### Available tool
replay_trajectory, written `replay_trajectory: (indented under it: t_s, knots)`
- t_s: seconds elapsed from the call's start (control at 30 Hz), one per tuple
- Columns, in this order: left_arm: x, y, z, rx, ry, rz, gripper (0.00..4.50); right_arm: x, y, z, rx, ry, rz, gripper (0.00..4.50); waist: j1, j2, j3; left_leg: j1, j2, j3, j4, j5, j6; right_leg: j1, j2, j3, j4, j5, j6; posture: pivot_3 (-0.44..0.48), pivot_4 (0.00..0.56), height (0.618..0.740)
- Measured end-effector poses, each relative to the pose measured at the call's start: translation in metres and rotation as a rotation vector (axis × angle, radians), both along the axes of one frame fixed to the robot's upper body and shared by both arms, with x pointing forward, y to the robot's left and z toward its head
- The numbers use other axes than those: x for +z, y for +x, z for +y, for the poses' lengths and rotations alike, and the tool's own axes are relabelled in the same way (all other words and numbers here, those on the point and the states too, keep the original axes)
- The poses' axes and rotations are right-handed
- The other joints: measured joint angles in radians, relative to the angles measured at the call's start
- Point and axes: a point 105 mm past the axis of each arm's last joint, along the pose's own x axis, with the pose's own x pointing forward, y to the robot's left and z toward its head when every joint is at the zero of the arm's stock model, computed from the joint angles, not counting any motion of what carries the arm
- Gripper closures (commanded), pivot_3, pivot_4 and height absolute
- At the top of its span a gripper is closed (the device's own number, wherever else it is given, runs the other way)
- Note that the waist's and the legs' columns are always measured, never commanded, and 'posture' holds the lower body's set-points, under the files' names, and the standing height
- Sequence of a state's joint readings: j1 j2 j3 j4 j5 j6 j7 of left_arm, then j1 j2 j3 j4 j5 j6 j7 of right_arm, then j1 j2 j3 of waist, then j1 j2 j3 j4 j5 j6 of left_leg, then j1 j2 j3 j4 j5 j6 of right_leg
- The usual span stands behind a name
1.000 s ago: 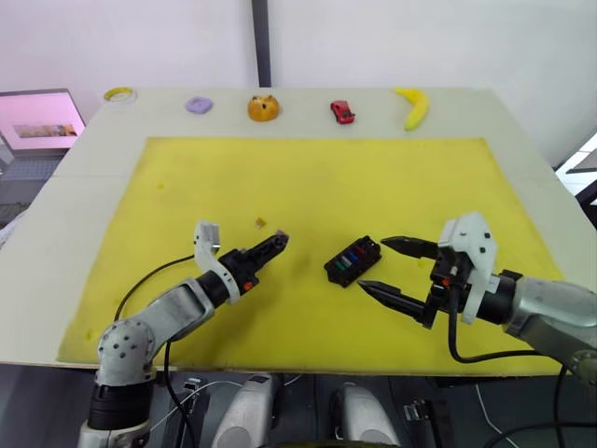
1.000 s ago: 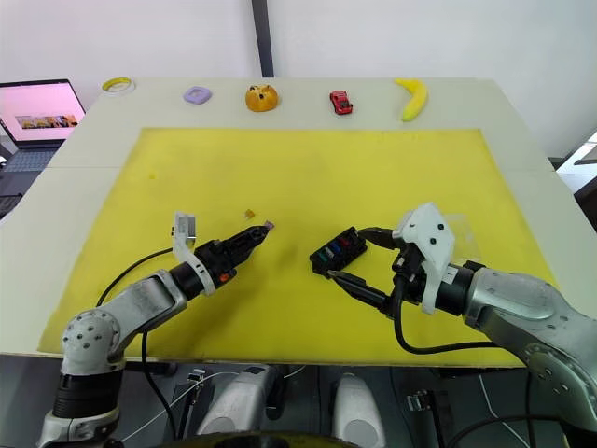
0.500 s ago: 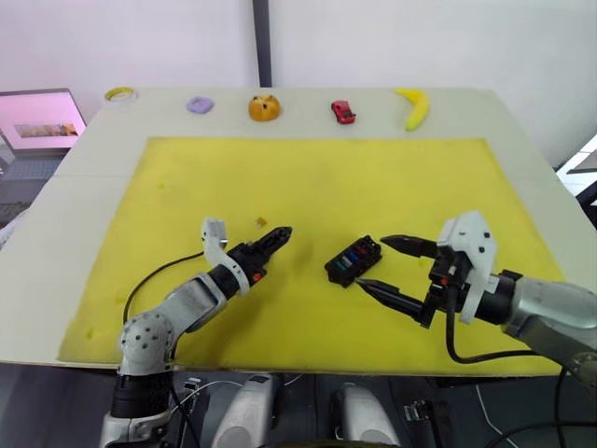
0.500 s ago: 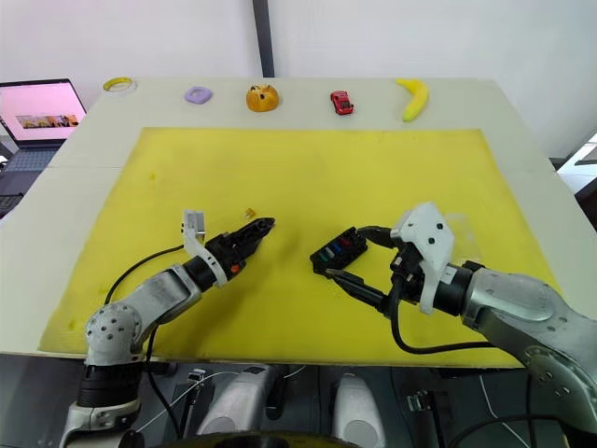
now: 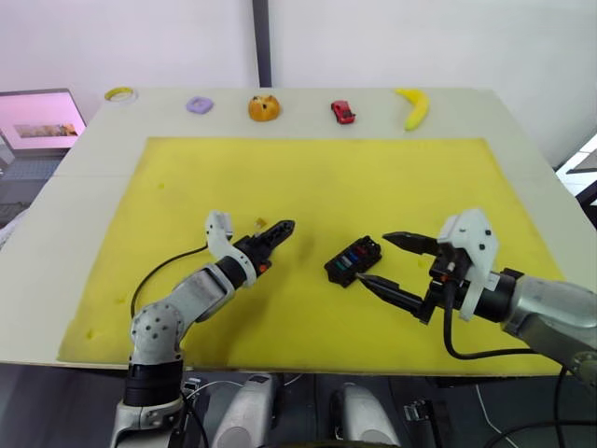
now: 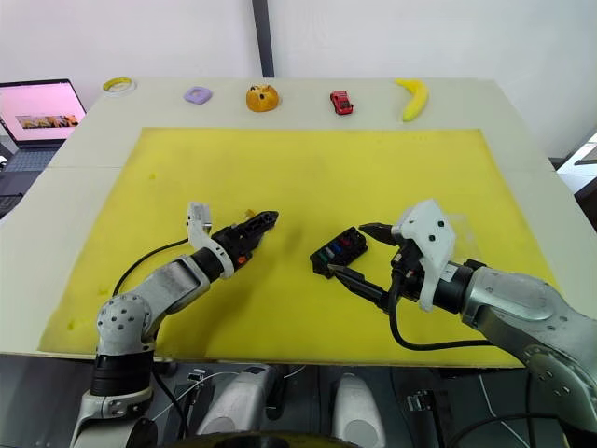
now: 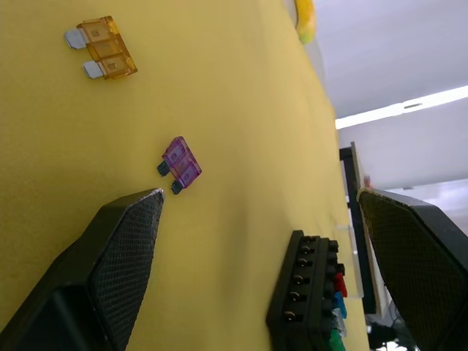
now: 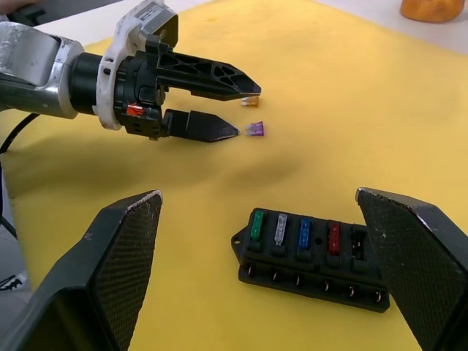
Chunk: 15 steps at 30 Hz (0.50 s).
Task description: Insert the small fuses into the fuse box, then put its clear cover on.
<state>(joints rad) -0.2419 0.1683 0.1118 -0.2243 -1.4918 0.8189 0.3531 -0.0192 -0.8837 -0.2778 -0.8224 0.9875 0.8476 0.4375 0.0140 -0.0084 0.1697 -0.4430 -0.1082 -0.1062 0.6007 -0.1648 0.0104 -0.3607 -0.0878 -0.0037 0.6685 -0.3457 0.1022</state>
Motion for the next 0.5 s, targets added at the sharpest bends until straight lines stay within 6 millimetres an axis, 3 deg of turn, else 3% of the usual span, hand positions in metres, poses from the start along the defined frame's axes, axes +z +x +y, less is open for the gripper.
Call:
replay_trajectory:
  t_s: [0.5]
  knots:
    - [-0.0004, 0.0083, -0.0063, 0.033, -0.022, 0.017, 0.0, -0.0007, 0.0012, -0.0016, -0.021, 0.001, 0.0, 0.03, 0.003, 0.0, 0.0, 0.0, 0.0, 0.0, 0.001, 0.0, 0.0, 0.001, 0.0, 0.0, 0.0, 0.0, 0.0, 0.0, 0.15, 0.735]
